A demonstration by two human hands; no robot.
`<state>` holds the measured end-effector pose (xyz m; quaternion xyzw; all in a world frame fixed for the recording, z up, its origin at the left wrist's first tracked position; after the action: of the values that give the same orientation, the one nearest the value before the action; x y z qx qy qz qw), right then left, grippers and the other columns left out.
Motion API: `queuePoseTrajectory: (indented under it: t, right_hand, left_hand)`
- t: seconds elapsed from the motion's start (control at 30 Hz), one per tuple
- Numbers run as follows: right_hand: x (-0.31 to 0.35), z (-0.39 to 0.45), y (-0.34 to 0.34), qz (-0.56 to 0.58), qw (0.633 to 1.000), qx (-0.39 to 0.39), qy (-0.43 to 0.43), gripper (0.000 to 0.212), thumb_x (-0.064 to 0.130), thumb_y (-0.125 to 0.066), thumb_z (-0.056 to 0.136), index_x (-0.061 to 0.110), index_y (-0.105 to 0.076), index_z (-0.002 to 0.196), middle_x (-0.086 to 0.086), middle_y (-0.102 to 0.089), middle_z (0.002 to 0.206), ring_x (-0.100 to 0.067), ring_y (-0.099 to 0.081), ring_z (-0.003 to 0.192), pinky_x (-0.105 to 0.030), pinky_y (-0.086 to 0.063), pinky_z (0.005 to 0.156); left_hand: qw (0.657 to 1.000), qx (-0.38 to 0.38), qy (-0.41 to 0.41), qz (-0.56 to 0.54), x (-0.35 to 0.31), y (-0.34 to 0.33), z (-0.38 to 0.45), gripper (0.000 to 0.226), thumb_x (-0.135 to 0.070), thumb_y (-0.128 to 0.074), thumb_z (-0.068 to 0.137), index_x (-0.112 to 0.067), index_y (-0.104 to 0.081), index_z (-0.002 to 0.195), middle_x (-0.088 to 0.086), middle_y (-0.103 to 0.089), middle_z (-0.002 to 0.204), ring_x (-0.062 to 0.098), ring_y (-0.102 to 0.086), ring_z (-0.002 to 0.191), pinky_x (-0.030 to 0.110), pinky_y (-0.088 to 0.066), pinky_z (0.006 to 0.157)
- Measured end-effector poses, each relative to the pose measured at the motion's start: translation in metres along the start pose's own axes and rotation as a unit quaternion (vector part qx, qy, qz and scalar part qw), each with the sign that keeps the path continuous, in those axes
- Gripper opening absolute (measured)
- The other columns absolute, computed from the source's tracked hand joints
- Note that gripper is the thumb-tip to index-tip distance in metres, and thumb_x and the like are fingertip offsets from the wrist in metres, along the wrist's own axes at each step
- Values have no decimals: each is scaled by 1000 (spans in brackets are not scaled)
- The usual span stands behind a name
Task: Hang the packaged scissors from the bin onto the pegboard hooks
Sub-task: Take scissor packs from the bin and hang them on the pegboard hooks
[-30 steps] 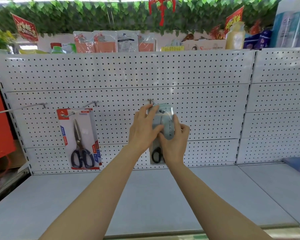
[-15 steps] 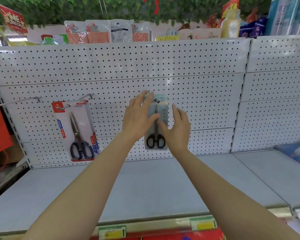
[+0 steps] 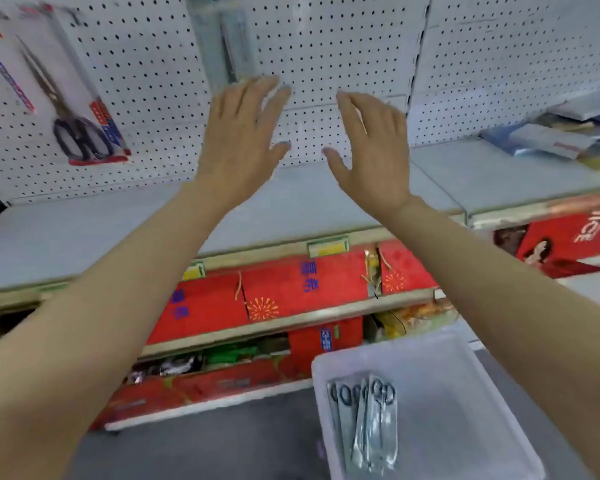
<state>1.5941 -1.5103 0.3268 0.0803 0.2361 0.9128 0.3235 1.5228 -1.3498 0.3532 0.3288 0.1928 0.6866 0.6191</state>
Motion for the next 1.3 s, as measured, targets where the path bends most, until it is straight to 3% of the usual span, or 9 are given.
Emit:
queuePoseTrajectory:
  t: [0.13, 0.3, 0.5, 0.63, 0.73, 0.87, 1.07, 1.17, 1.3]
  right_hand:
    - [-22, -104, 10, -29, 996, 78, -20, 61, 33, -61, 84, 0, -51, 134, -17, -58, 126, -32, -51, 116, -42, -36, 94]
    - [-49, -243, 6, -50, 976, 204, -65, 57, 27, -63, 83, 2, -52, 133, -16, -59, 123, -33, -54, 112, -43, -38, 93]
    - [-74, -378, 8, -73, 931, 336, -123, 67, 27, -72, 80, -2, -48, 135, -19, -57, 124, -35, -51, 115, -45, -36, 97]
    - [-84, -440, 9, -79, 910, 380, -148, 67, 25, -74, 79, -3, -48, 135, -19, -58, 123, -36, -55, 111, -43, -36, 95]
    - [-87, -479, 8, -66, 903, 390, -167, 68, 22, -75, 76, -3, -50, 133, -19, -58, 121, -36, -56, 108, -45, -40, 92]
    - [-88, -517, 7, -61, 892, 413, -172, 67, 21, -76, 75, -3, -51, 133, -19, -59, 120, -36, -58, 107, -46, -44, 91]
    - [-97, -540, -1, -71, 880, 436, -175, 66, 23, -76, 77, -3, -53, 132, -19, -60, 120, -36, -60, 106, -48, -47, 90]
    - [-99, -543, -7, -69, 876, 444, -173, 66, 25, -75, 78, -3, -52, 133, -18, -60, 121, -35, -59, 107, -47, -46, 92]
    - [-102, -546, -18, -60, 885, 428, -172, 59, 20, -71, 81, -3, -53, 132, -19, -60, 119, -36, -59, 106, -46, -44, 91]
  left_hand:
    - [996, 53, -50, -49, -88, -57, -63, 64, -32, -66, 80, -10, -52, 138, 11, -52, 141, 34, -47, 124, 44, -30, 101]
    - [965, 214, -116, -99, -184, -151, -169, 68, -31, -78, 69, -10, -59, 131, 13, -56, 137, 34, -52, 123, 47, -35, 103]
    - [874, 374, -301, -77, -275, -241, -294, 44, -27, -79, 67, -15, -72, 109, 6, -69, 118, 29, -64, 110, 42, -49, 98]
    - [792, 430, -430, -53, -327, -291, -360, 27, -15, -52, 79, -22, -75, 93, -5, -70, 97, 20, -66, 98, 36, -51, 92]
    - [753, 428, -499, -28, -360, -326, -387, 13, -20, -70, 75, -26, -76, 84, -9, -71, 94, 16, -67, 93, 31, -52, 88]
    - [722, 458, -508, -102, -400, -377, -412, 19, -25, -87, 53, -27, -70, 60, -11, -65, 65, 11, -65, 65, 25, -55, 70]
    - [695, 435, -570, -46, -411, -383, -395, 27, -16, -54, 90, -30, -65, 110, -3, -64, 110, 20, -62, 100, 40, -34, 112]
    - [690, 469, -546, -79, -405, -376, -376, 20, -14, -56, 80, -24, -69, 90, -5, -68, 87, 17, -63, 78, 33, -50, 90]
    - [729, 541, -368, -199, -374, -354, -341, 20, -7, -44, 94, -10, -53, 112, 12, -65, 101, 31, -63, 91, 35, -44, 70]
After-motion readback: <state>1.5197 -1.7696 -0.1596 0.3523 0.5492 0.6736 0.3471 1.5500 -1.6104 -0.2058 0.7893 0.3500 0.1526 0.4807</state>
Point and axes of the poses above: each hand's wrist, its own z-axis towards the middle knuckle, its own y-axis out of the back of the hand, x = y × z, the point moved 5 cm from there along z, towards the middle knuckle
